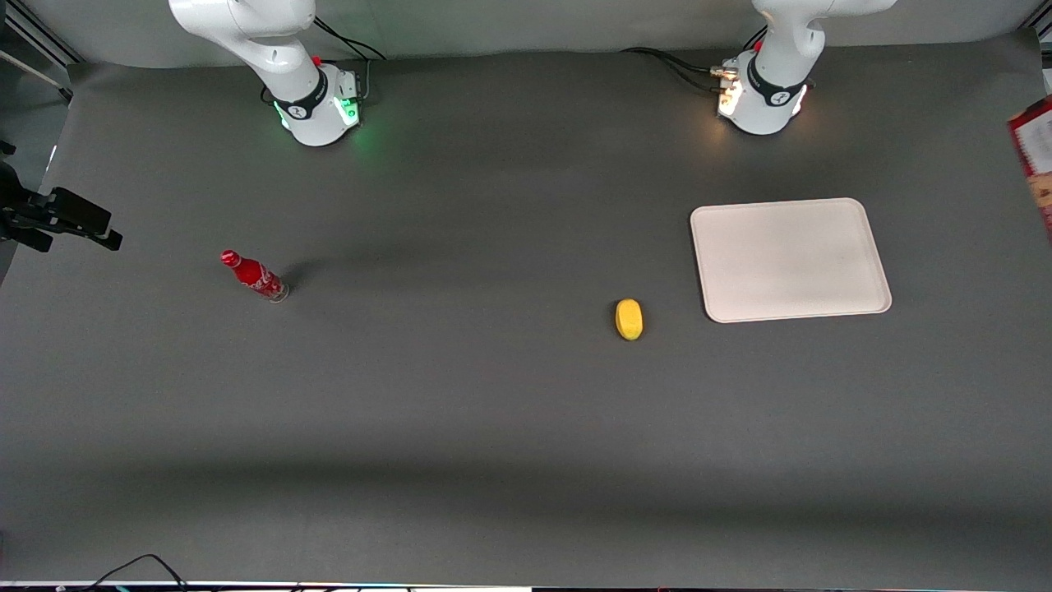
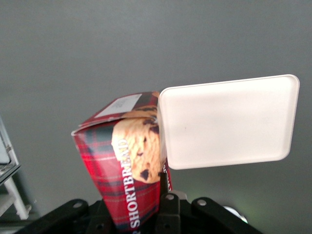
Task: Place red cookie box on tray
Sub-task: 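Lift the cookie box with the left gripper and carry it toward the tray, then lower the cookie box onto the tray's edge and open the left gripper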
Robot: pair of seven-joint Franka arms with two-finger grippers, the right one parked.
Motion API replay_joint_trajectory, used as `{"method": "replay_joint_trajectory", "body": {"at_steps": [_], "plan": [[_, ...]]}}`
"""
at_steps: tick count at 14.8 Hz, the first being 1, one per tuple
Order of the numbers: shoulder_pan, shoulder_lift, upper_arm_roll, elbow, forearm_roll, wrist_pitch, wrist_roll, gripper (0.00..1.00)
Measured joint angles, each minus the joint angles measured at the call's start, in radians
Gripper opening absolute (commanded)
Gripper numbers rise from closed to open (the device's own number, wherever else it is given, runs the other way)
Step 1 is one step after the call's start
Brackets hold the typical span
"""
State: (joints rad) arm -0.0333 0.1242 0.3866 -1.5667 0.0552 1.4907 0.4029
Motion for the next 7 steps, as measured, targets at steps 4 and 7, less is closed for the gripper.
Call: {"method": "replay_joint_trajectory", "body": {"at_steps": [4, 7], "plan": [[0.002, -0.050, -0.019, -0.430, 0.012, 0.363, -0.009, 0.00], [0.002, -0.001, -0.032, -0.634, 0.012, 0.631, -0.013, 0.00]]}}
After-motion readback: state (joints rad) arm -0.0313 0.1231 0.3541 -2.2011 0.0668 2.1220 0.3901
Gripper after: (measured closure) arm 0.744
